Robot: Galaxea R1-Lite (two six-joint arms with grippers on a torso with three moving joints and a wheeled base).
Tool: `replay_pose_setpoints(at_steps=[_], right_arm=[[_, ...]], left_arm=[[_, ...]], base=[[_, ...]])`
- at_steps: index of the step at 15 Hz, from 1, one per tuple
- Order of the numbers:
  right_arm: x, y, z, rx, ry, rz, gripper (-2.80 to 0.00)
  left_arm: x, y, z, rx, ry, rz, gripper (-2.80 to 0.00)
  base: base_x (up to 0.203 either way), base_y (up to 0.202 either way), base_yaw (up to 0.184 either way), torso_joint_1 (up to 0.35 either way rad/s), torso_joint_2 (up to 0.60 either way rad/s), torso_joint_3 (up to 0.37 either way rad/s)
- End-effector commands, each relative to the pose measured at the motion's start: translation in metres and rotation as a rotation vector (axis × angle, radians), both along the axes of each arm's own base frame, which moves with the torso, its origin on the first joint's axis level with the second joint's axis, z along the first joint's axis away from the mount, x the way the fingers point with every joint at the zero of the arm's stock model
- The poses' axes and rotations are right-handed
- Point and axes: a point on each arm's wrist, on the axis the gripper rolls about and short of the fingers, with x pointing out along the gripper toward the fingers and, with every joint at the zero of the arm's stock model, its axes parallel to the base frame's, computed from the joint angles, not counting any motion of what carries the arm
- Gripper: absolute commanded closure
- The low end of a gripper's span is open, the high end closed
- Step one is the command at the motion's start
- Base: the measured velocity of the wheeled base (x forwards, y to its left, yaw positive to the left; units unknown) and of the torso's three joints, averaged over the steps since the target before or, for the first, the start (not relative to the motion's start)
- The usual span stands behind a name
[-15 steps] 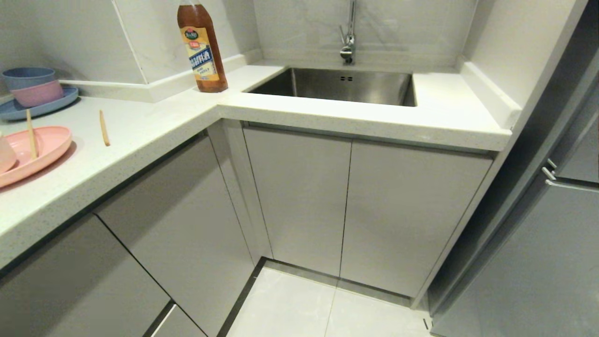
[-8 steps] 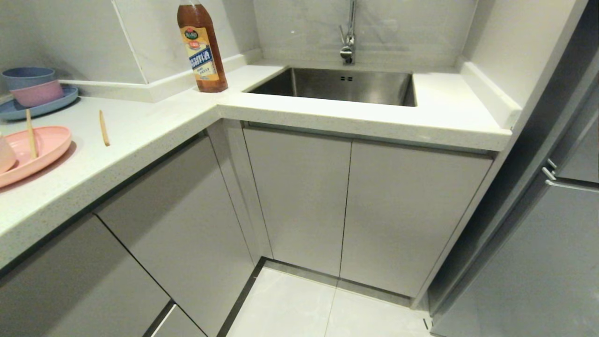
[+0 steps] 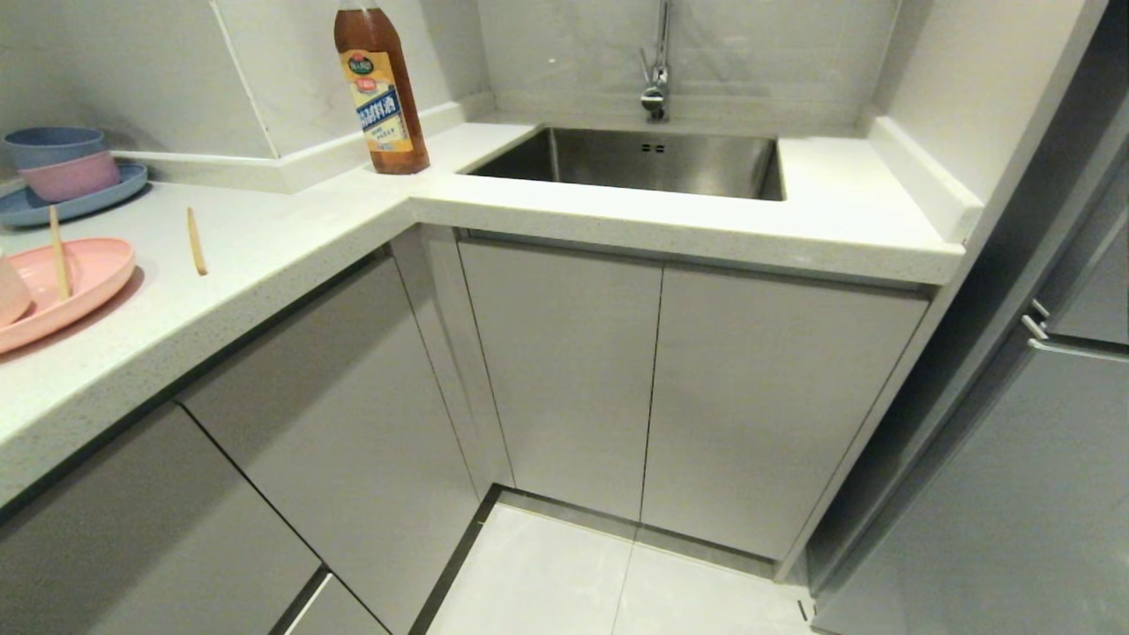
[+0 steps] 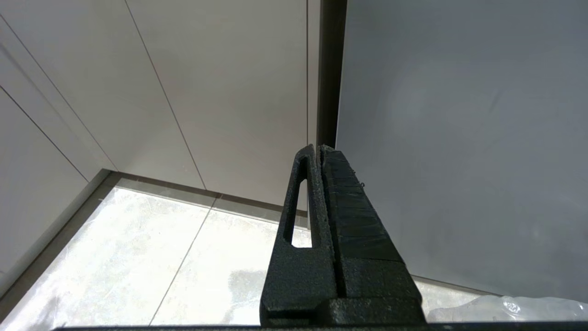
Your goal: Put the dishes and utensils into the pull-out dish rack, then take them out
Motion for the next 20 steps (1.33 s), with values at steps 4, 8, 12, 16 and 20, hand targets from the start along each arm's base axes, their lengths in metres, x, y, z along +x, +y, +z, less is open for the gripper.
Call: replay_pose_setpoints(at_steps=[4, 8, 12, 16, 20], right_arm=[[0.0002, 0.0000, -0.0007, 0.000, 0.003, 0.000, 0.00], [0.0002, 0.0000, -0.0008, 0.000, 0.003, 0.000, 0.00], [0.0002, 0.0000, -0.0005, 0.000, 0.002, 0.000, 0.00], [0.0002, 0.0000, -0.0008, 0.000, 0.003, 0.000, 0.00], [0.0002, 0.0000, -0.0007, -0.001, 0.003, 0.001, 0.00]], left_arm=[[0.0002, 0.0000, 0.0002, -0.017, 0.001, 0.002, 0.00], [0.0002, 0.0000, 0.0000, -0.017, 0.003, 0.002, 0.00], [0.0002, 0.0000, 0.0000, -0.017, 0.003, 0.002, 0.00], [0.0002, 0.0000, 0.0000, -0.016, 0.003, 0.002, 0.00], [0.0002, 0.0000, 0.0000, -0.015, 0.003, 0.002, 0.00]], base=[[0.000, 0.000, 0.000, 0.001, 0.00, 0.024], [0.000, 0.000, 0.000, 0.002, 0.00, 0.179], [0.000, 0.000, 0.000, 0.003, 0.00, 0.199], [0.000, 0.000, 0.000, 0.002, 0.00, 0.205], [0.000, 0.000, 0.000, -0.001, 0.00, 0.200]])
